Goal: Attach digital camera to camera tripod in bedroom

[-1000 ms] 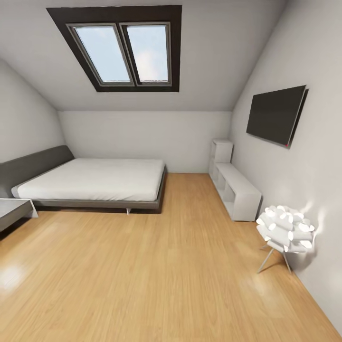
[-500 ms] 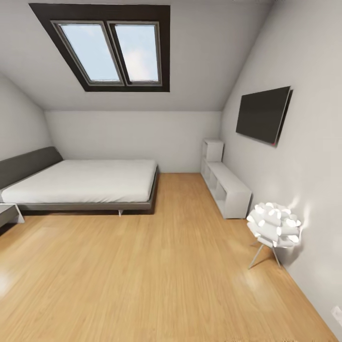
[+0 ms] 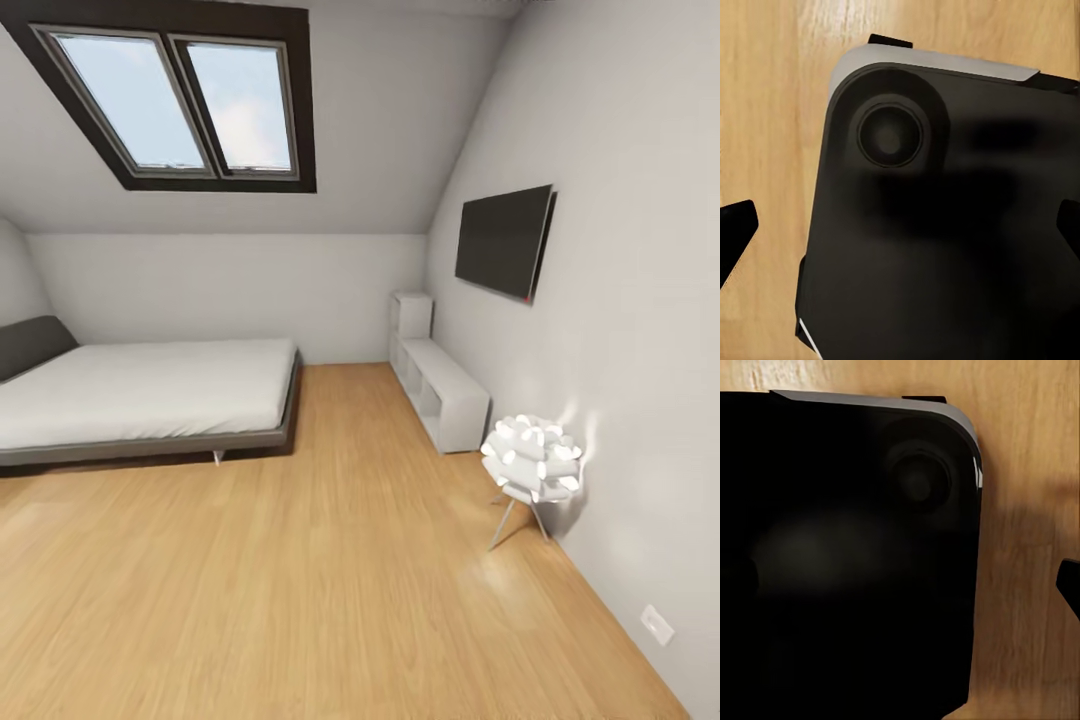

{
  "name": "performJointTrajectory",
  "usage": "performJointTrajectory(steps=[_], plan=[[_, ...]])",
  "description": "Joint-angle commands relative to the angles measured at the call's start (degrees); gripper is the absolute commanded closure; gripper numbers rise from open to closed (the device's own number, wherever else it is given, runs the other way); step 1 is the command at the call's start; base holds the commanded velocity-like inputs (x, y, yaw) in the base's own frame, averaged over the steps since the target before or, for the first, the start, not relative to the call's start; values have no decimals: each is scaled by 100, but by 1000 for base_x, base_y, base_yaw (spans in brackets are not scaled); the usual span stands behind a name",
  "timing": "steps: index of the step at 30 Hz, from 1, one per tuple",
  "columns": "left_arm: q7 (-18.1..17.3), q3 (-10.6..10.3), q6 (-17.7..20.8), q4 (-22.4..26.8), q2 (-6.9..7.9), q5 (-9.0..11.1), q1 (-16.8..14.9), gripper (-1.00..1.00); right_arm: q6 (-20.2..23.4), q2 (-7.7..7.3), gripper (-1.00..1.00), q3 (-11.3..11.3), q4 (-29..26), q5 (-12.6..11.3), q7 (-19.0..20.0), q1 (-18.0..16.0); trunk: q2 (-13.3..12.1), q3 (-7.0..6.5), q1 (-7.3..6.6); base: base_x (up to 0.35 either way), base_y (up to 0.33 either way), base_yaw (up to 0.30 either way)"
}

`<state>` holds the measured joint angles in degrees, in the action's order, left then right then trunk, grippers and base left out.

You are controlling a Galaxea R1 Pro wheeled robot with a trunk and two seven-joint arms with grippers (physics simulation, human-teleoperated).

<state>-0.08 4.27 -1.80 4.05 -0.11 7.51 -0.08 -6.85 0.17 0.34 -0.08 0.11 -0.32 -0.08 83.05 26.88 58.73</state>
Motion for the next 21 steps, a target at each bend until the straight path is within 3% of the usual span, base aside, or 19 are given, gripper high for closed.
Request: performJointTrajectory(steps=[1, 21], plan=[[-1, 39, -14, -1, -1, 16, -1, -100, -16, 1, -100, 4, -1, 2, -3, -1, 2, 5, 0, 0, 0, -243], [-1, 41, -14, -1, -6, 17, -1, -100, -18, 1, -100, 11, -1, 7, -3, -1, 2, 5, 0, 0, 0, -243]])
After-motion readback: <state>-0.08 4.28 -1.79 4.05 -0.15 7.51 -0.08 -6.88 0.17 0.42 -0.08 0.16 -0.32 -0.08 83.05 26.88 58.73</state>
